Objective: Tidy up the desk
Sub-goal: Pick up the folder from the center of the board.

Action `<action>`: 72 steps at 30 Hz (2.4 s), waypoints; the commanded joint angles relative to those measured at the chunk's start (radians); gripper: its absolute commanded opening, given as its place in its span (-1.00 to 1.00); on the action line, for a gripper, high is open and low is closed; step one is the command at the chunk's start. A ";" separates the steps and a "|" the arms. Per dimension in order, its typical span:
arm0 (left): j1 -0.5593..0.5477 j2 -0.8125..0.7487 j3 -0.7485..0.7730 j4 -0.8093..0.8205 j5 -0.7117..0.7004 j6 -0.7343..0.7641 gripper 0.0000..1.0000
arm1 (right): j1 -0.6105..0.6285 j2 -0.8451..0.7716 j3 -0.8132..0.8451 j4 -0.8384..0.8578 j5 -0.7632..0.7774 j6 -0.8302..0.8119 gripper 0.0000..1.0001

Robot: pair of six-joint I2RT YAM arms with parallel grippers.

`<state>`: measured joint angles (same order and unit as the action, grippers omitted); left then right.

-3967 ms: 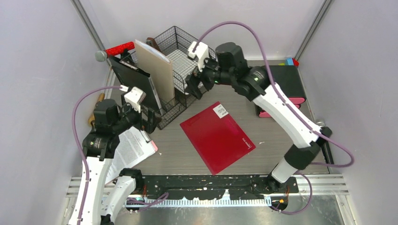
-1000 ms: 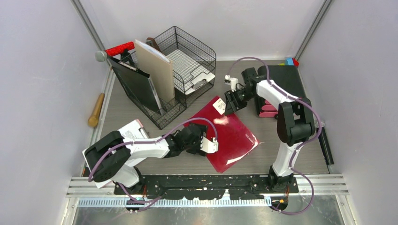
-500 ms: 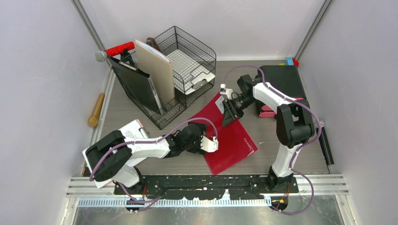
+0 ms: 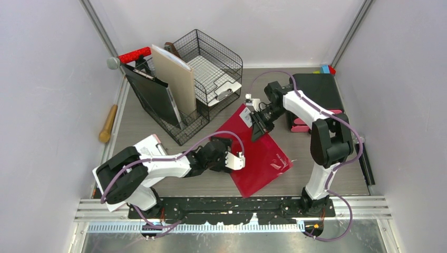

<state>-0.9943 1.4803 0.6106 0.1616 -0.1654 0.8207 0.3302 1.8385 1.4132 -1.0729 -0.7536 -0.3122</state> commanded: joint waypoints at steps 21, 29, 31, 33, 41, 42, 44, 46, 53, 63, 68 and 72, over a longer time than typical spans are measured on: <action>0.267 -0.433 0.169 -0.451 0.360 -0.328 0.99 | -0.014 -0.203 0.213 -0.116 0.070 -0.057 -0.99; 0.369 -0.489 0.315 -0.546 0.496 -0.478 0.99 | -0.014 -0.307 0.241 -0.101 0.006 -0.055 -0.99; 0.389 -0.474 0.367 -0.581 0.526 -0.511 0.99 | -0.014 -0.336 0.256 -0.075 0.000 -0.029 -0.99; 0.408 -0.453 0.425 -0.614 0.547 -0.547 0.99 | -0.014 -0.360 0.277 -0.038 0.000 0.009 -0.99; 0.525 -0.396 0.570 -0.631 0.649 -0.782 0.99 | -0.014 -0.502 0.257 0.318 -0.011 0.289 -0.99; 0.538 -0.397 0.576 -0.622 0.651 -0.810 0.99 | -0.014 -0.514 0.237 0.353 -0.014 0.319 -0.99; 0.561 -0.402 0.582 -0.604 0.650 -0.879 0.99 | -0.014 -0.542 0.214 0.476 -0.031 0.392 -0.99; 0.582 -0.412 0.581 -0.588 0.652 -0.914 0.99 | -0.014 -0.549 0.212 0.513 -0.055 0.448 -1.00; 0.600 -0.442 0.561 -0.577 0.653 -0.920 0.99 | -0.028 -0.576 0.135 0.667 -0.168 0.649 -1.00; 0.603 -0.478 0.515 -0.636 0.764 -0.708 0.99 | -0.101 -0.595 -0.054 1.016 -0.244 1.066 -1.00; 0.601 -0.489 0.549 -0.774 0.777 -0.486 0.99 | -0.154 -0.573 -0.084 1.020 -0.201 1.171 -1.00; 0.588 -0.491 0.594 -0.846 0.784 -0.387 0.99 | -0.202 -0.555 -0.112 1.024 -0.145 1.275 -1.00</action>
<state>-0.3977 1.0100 1.1362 -0.6003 0.5797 0.2714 0.1661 1.2835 1.3113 -0.1444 -0.9432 0.8001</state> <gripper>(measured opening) 0.996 0.206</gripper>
